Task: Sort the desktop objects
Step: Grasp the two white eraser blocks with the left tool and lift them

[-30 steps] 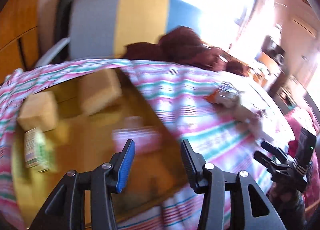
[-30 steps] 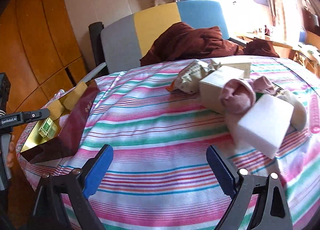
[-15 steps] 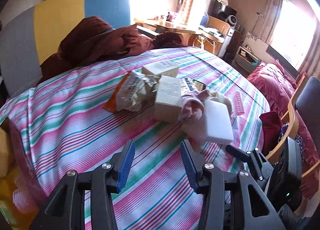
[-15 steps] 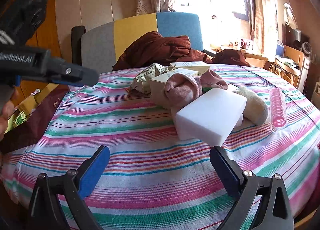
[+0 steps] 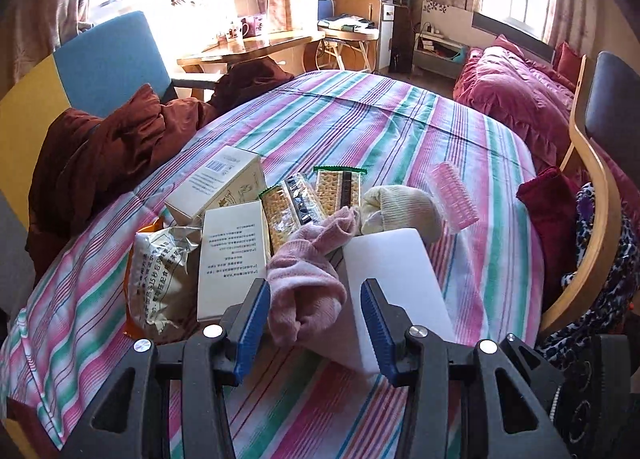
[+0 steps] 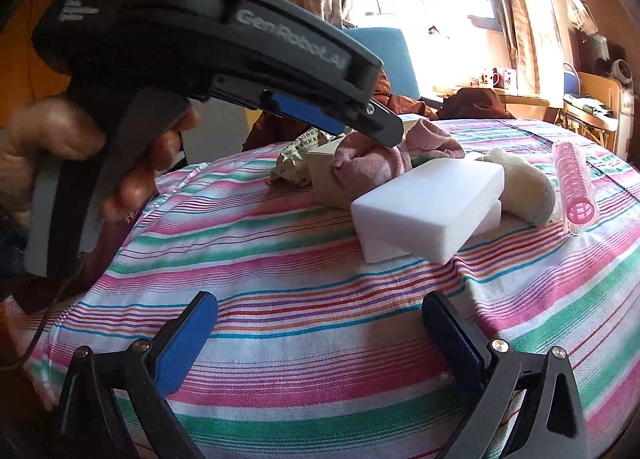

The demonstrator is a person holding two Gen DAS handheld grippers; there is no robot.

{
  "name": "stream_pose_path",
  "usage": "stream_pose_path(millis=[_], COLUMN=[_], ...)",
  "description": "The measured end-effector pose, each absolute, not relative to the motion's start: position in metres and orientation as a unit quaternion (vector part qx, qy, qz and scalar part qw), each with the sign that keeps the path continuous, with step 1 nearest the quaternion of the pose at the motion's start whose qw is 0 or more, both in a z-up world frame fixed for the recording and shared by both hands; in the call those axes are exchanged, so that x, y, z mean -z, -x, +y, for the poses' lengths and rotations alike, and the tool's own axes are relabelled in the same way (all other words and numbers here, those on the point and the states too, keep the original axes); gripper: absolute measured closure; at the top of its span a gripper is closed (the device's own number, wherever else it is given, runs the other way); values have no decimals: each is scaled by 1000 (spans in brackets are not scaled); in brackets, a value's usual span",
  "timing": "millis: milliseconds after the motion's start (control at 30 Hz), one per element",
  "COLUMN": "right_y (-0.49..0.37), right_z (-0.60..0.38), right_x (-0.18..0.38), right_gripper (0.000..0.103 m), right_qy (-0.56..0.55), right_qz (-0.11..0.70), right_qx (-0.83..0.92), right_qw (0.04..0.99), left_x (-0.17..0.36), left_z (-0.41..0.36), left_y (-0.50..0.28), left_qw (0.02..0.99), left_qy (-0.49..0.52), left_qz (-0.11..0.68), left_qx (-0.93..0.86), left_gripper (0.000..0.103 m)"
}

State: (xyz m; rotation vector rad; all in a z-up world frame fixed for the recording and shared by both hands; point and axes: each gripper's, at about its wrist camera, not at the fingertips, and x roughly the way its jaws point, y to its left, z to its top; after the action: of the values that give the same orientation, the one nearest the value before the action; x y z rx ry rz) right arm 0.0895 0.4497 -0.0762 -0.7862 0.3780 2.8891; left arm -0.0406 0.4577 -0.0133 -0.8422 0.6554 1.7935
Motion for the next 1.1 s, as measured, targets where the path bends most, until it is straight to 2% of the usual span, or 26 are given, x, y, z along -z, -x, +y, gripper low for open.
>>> stream_pose_path(millis=[233,267,300,500,867,1100], right_y=[-91,-91,-91,-92,-90,-88], right_z=[453,453,453,453,446,444], right_x=[77,77,77,78,77,76], right_gripper=[0,0,0,0,0,0], right_qy=[248,247,246,242,254,264], right_qz=[140,140,141,144,130,123], right_qx=[-957,-958,-958,-959,-957,-955], right_qw=[50,50,49,45,56,58], left_x=[29,31,29,30,38,56], left_z=[471,471,469,437,301,252], left_y=[50,50,49,46,55,40], left_qw=[487,485,484,475,427,424], left_qy=[355,354,353,358,411,440], left_qz=[283,281,277,250,123,67], left_qx=[-746,-749,-751,-764,-796,-789], left_gripper=[56,61,71,80,81,81])
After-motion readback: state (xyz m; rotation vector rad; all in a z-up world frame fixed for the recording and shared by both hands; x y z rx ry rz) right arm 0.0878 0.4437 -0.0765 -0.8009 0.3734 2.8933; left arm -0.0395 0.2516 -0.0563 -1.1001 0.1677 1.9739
